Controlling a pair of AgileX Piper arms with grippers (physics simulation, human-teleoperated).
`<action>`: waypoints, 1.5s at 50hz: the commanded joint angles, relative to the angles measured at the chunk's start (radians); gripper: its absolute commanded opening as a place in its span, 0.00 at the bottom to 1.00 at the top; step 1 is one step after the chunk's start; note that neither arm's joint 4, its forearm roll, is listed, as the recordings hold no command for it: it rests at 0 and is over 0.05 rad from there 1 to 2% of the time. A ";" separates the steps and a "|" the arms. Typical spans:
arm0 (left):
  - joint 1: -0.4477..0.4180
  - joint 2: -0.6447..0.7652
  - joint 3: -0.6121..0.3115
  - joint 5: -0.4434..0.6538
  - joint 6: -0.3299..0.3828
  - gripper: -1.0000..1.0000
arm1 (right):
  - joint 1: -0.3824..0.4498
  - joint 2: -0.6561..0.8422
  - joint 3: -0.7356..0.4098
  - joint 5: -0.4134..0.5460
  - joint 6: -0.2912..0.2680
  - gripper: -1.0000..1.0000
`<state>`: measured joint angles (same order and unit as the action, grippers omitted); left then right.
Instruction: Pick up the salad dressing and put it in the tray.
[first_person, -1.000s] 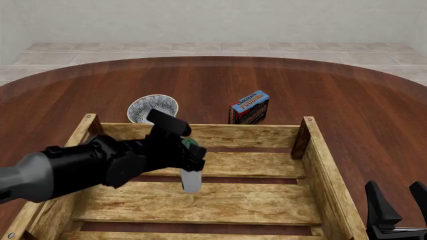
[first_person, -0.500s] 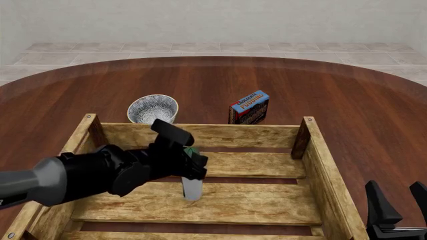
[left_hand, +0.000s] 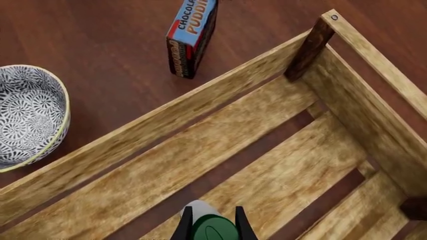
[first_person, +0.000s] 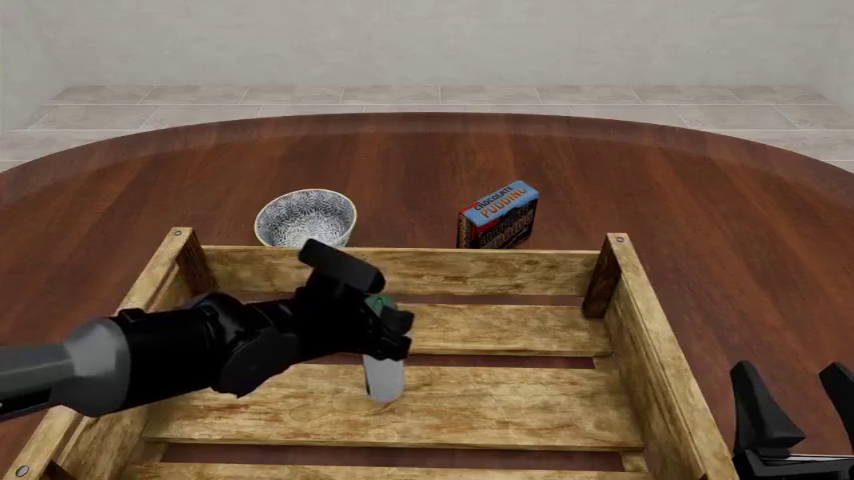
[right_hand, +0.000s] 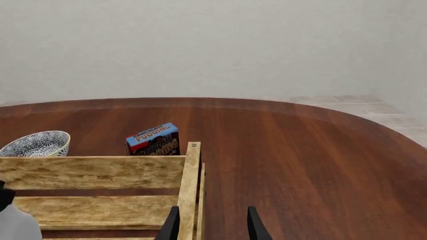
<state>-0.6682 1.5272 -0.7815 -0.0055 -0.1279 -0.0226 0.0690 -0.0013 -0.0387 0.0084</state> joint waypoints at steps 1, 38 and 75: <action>0.017 0.004 0.007 0.004 0.022 0.00 | 0.001 0.003 0.000 -0.003 0.001 1.00; 0.037 -0.027 -0.015 0.042 0.035 1.00 | 0.002 0.001 -0.001 0.000 0.002 1.00; 0.041 -0.051 -0.041 0.074 0.066 1.00 | 0.000 0.005 0.000 -0.004 0.007 1.00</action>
<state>-0.6257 1.4798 -0.8175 0.0636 -0.0671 -0.0223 0.0700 -0.0023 -0.0384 0.0139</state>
